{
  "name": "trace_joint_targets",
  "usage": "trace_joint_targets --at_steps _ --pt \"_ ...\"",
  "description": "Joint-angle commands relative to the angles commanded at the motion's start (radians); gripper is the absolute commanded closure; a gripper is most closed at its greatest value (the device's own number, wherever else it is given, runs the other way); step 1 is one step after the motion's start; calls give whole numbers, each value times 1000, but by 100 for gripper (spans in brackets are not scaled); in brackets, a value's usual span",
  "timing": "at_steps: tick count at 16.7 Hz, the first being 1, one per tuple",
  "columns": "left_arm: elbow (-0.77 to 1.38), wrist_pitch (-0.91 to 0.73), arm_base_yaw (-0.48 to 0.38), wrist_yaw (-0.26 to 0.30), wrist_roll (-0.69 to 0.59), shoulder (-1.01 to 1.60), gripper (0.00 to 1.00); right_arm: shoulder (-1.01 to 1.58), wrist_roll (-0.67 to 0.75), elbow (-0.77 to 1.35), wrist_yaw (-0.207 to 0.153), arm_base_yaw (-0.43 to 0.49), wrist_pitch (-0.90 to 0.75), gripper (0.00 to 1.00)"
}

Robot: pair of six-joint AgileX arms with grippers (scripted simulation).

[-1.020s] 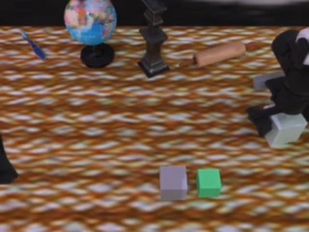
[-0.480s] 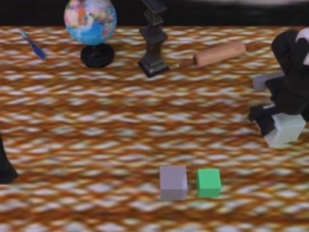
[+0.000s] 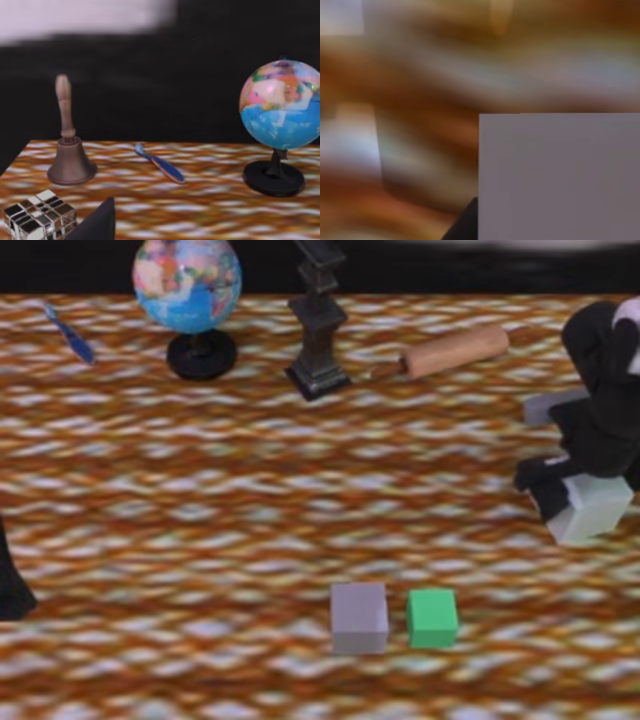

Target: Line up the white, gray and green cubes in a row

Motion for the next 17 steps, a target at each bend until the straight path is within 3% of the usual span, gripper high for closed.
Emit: trace_joint_targets --at_steps 8,14,17 --pt "0 0 0 0 0 0 0 -93 -2 118 -1 8 -218 100" --pt "0 0 0 0 0 0 0 -100 1 127 -1 6 -230 100" --pt "0 0 0 0 0 0 0 -72 68 174 0 64 -253 100"
